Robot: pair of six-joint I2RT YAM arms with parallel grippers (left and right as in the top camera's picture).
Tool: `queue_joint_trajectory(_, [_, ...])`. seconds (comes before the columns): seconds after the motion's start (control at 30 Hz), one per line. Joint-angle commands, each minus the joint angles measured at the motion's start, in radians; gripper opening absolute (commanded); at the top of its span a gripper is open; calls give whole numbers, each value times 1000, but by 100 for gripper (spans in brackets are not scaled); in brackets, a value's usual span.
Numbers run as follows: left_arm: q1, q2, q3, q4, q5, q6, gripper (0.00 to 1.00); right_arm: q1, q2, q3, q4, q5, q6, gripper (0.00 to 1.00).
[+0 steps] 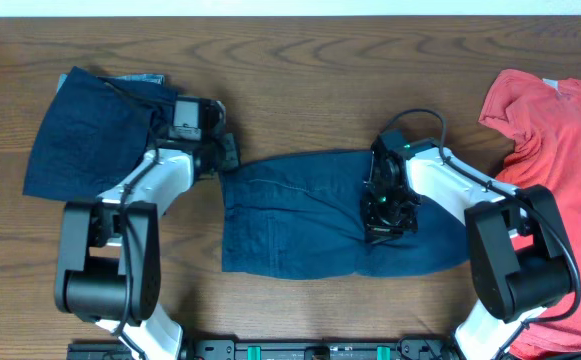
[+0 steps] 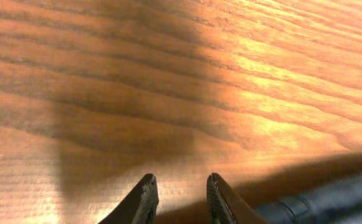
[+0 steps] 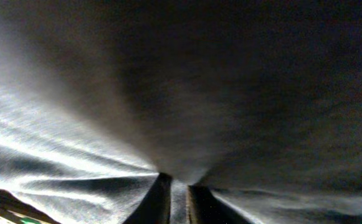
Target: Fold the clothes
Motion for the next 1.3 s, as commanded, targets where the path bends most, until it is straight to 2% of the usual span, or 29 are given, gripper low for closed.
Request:
queue_joint_trajectory(0.0, [6, -96, 56, -35, 237, 17, 32, -17, -74, 9, 32, 92, -141, 17])
queue_joint_trajectory(0.13, [-39, -228, 58, -142, 330, 18, 33, -17, -199, 44, 64, 68, -183, 24])
queue_joint_trajectory(0.3, [-163, -325, 57, -331, 294, 94, 33, -37, -306, 46, 181, 68, -90, 16])
queue_joint_trajectory(0.37, [-222, -320, 47, -392, 236, 92, 27, -47, -306, 46, 217, 68, -55, 12])
queue_joint_trajectory(0.5, [-315, -275, -13, -420, 148, 49, 22, -48, -258, 43, 290, 51, -10, 6])
queue_joint_trajectory(0.6, [-349, -223, -61, -423, 94, -5, 19, -35, -195, 43, 347, -42, -10, 5])
queue_joint_trajectory(0.67, [-351, -188, -82, -437, 92, -35, 15, -17, -144, 43, 378, -97, -14, 4])
queue_joint_trajectory(0.9, [-349, -76, -106, -526, 69, -60, 14, 31, 58, 43, 453, -53, 4, 1])
queue_joint_trajectory(1.07, [-349, -60, -106, -604, -87, -60, 14, -22, 122, 44, 666, -10, 170, 1])
queue_joint_trajectory(1.17, [-344, -60, -106, -635, -142, -59, 14, -56, 116, 46, 817, -37, 168, 1])
queue_joint_trajectory(1.27, [-337, -60, -105, -635, -143, -59, 13, -90, 106, 60, 846, -37, 146, 2])
